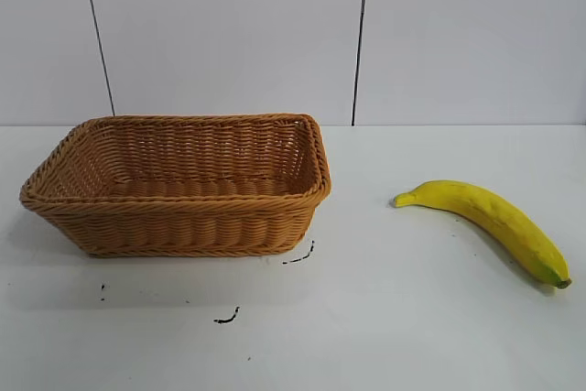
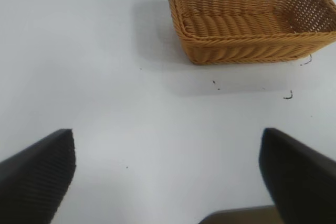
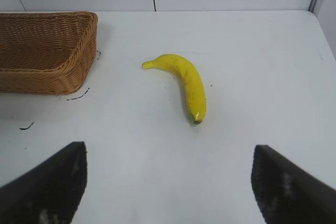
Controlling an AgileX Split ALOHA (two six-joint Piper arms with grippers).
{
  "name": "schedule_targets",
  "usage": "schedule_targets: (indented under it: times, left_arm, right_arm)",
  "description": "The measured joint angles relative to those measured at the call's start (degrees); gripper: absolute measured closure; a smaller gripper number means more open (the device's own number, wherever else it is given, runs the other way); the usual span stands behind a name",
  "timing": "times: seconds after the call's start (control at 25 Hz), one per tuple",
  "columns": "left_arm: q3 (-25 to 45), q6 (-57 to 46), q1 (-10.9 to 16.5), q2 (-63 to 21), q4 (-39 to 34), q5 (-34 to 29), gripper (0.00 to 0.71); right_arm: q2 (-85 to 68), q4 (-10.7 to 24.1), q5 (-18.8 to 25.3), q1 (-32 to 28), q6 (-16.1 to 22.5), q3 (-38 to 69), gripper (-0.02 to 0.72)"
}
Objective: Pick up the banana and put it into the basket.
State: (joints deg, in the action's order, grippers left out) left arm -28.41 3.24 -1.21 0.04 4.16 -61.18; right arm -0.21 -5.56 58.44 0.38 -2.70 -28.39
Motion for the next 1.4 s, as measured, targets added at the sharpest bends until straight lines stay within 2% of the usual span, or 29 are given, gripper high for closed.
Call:
schedule_targets:
  times: [0.48,0.6,0.88,1.08,1.2,1.32,1.4]
  left_arm:
    - [0.0,0.0,0.0,0.0,0.0,0.0,0.020]
    - [0.0,0.0,0.0,0.0,0.0,0.0,0.020]
    - [0.0,0.0,0.0,0.0,0.0,0.0,0.020]
    - [0.0,0.0,0.0,0.0,0.0,0.0,0.020]
    - [0.0,0.0,0.0,0.0,0.0,0.0,0.020]
    - [0.0,0.0,0.0,0.0,0.0,0.0,0.020]
    - [0.0,0.0,0.0,0.0,0.0,0.0,0.020]
  right_arm:
    - [0.0,0.0,0.1,0.0,0.0,0.0,0.110]
    - [3.2,0.0,1.7,0.0,0.0,-1.7,0.110]
    - [24.6,0.3,2.8,0.0,-0.1,-13.0,0.110]
    - [43.4,0.7,6.1,0.0,-0.1,-23.2,0.110]
    - [53.7,1.6,5.6,0.0,-0.5,-28.4,0.110]
    - [64.3,1.9,5.2,0.0,-2.2,-33.3,0.110]
    - [70.7,1.7,4.9,0.1,-5.1,-36.1,0.110]
